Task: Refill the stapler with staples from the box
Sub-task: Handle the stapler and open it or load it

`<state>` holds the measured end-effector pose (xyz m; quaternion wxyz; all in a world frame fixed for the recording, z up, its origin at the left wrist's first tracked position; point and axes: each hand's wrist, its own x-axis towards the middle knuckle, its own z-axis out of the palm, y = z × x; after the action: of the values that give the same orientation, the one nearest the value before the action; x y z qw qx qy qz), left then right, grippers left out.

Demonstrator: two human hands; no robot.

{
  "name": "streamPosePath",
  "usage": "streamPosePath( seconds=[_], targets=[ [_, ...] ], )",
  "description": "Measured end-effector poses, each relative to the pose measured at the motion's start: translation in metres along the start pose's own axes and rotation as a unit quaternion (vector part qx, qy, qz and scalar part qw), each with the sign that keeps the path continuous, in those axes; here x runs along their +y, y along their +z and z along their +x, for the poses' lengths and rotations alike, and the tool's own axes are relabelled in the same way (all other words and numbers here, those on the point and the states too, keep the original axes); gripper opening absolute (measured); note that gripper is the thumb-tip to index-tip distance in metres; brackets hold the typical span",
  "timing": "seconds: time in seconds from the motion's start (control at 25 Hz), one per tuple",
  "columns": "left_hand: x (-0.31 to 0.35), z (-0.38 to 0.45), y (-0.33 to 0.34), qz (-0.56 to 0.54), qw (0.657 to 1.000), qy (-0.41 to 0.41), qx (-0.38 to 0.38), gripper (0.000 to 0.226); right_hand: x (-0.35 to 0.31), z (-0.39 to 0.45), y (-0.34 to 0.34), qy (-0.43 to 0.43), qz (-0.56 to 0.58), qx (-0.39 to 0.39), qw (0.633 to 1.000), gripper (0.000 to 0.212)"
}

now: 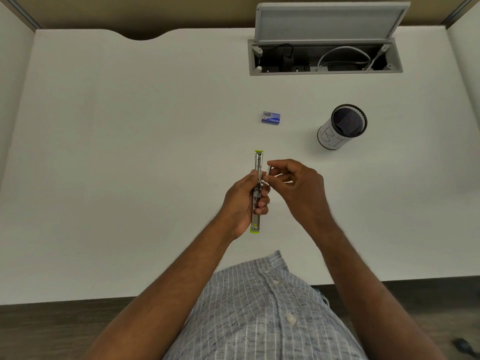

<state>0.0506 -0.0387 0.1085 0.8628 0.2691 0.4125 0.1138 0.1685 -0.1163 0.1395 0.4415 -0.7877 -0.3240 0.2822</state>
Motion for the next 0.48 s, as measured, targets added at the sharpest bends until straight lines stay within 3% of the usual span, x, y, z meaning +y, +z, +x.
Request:
streamPosePath(
  seconds=[0.28, 0.48],
  targets=[
    [-0.002, -0.002, -0.001, 0.023, 1.000, 0.003, -0.004, 0.034, -0.011, 0.001, 0.003, -0.047, -0.147, -0.024, 0.988, 0.024],
    [-0.001, -0.005, 0.002, 0.048, 0.999, 0.013, -0.013, 0.034, -0.019, 0.005, 0.001, -0.078, -0.299, -0.083, 0.947, 0.019]
  ],
)
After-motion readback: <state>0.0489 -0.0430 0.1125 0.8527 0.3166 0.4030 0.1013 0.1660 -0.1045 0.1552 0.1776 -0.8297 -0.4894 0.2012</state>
